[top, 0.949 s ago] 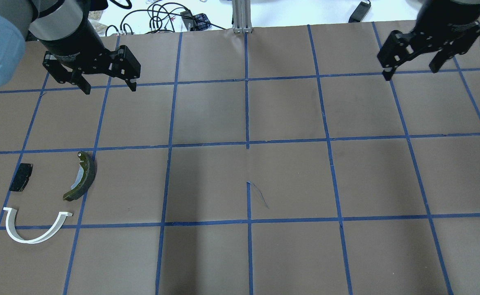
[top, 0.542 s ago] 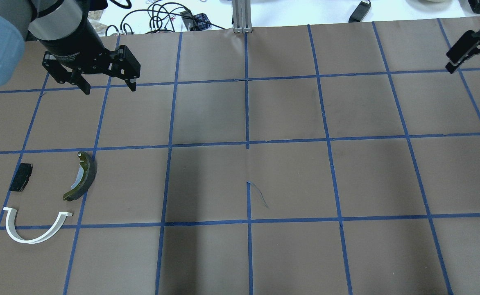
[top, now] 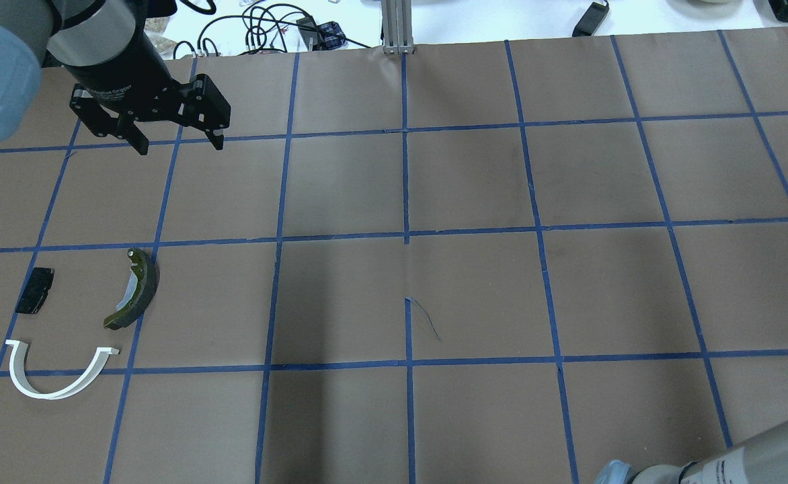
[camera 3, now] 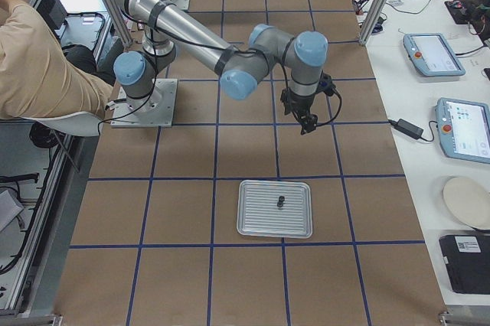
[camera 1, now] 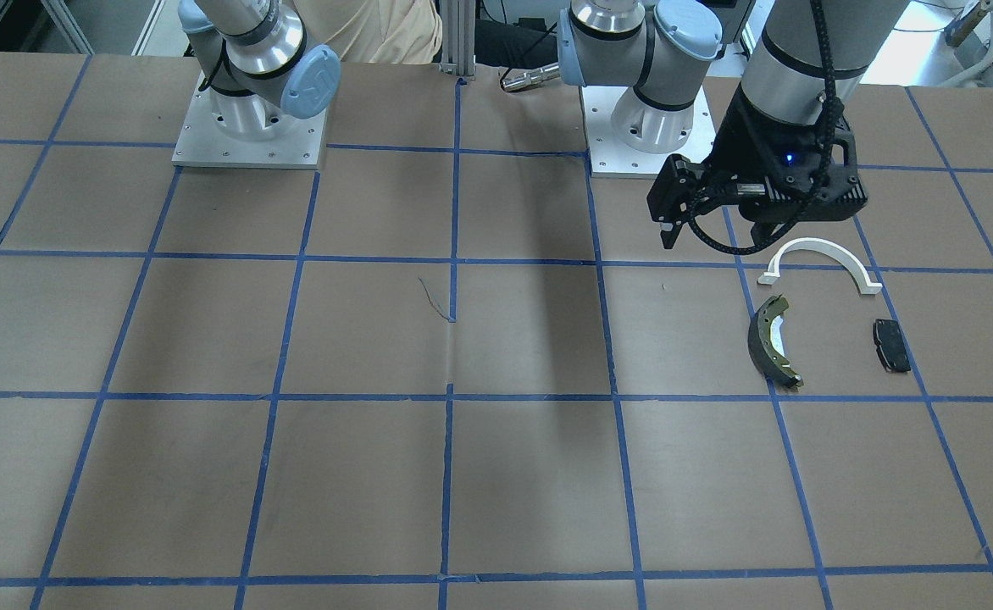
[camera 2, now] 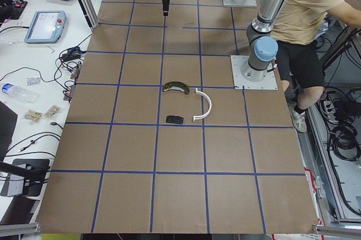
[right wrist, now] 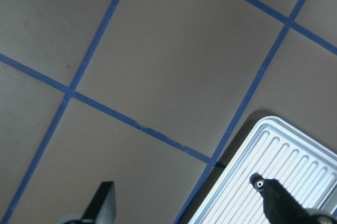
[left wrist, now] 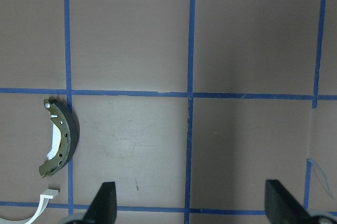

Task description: Place bearing gear from tray to pile

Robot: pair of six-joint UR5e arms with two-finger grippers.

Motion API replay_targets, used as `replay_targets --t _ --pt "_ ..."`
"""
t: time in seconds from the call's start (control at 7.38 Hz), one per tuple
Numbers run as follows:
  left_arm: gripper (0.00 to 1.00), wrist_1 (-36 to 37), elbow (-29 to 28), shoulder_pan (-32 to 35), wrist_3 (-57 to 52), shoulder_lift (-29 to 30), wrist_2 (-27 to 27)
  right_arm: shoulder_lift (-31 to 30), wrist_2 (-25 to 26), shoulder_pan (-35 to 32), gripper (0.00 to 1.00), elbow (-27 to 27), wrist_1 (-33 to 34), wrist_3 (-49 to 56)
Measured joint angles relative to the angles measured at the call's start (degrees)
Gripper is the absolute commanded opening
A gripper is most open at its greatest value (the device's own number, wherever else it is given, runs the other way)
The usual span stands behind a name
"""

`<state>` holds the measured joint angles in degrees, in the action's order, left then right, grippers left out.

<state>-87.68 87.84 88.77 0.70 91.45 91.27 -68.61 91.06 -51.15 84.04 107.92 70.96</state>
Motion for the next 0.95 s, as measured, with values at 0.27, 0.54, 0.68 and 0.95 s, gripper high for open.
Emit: replay_targets --t 0.27,0.54,0.68,0.95 --pt "1.0 0.0 0.0 0.0 0.0 -0.1 0.0 4.5 0.0 4.8 1.0 0.1 5.2 14.4" --pt "1.0 0.0 0.0 0.0 0.0 -0.1 0.0 9.4 -0.1 7.1 1.0 0.2 10.6 26.0" --pt "1.0 0.0 0.0 0.0 0.0 -0.1 0.0 11.4 -0.1 7.6 1.0 0.2 13.0 31.3" --pt "1.0 0.0 0.0 0.0 -0.1 -0.1 0.0 13.9 -0.6 7.8 1.0 0.4 14.5 37.6"
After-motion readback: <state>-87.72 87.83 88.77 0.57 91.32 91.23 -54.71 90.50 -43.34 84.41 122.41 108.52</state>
